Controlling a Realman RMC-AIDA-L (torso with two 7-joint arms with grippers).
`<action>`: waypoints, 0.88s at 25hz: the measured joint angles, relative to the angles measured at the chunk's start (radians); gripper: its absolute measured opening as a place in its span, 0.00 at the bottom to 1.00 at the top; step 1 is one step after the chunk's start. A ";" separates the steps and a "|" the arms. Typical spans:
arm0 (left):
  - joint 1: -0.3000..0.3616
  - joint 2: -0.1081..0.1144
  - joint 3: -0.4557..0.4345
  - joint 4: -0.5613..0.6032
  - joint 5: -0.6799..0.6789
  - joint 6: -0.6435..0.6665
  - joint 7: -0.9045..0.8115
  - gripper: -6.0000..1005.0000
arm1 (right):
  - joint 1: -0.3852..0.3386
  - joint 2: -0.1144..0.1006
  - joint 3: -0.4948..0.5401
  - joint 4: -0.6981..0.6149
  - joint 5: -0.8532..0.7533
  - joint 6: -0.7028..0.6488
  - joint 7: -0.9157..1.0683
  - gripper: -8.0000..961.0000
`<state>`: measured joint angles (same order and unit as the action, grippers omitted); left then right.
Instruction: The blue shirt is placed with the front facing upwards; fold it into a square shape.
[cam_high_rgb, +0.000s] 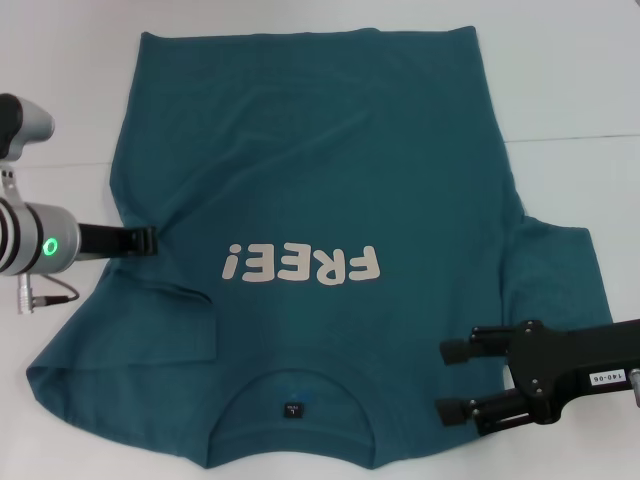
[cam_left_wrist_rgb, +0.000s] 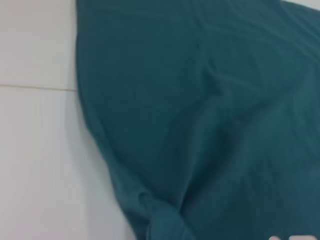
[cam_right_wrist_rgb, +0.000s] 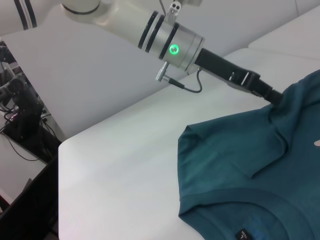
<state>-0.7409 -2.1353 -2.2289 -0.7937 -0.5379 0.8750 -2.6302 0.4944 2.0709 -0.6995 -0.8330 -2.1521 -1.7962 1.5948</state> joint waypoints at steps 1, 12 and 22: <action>-0.003 0.000 0.000 0.000 -0.006 0.000 0.000 0.18 | 0.000 0.000 0.000 0.000 -0.001 0.000 0.000 0.95; -0.021 0.000 0.003 -0.008 -0.043 0.008 0.041 0.04 | 0.001 0.002 0.000 0.000 -0.002 0.000 0.001 0.95; 0.033 -0.001 -0.004 -0.062 -0.045 0.038 0.037 0.11 | 0.001 0.001 0.000 0.000 -0.002 0.002 0.002 0.95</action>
<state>-0.7081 -2.1362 -2.2324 -0.8553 -0.5829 0.9126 -2.5933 0.4951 2.0724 -0.6994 -0.8330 -2.1538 -1.7941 1.5966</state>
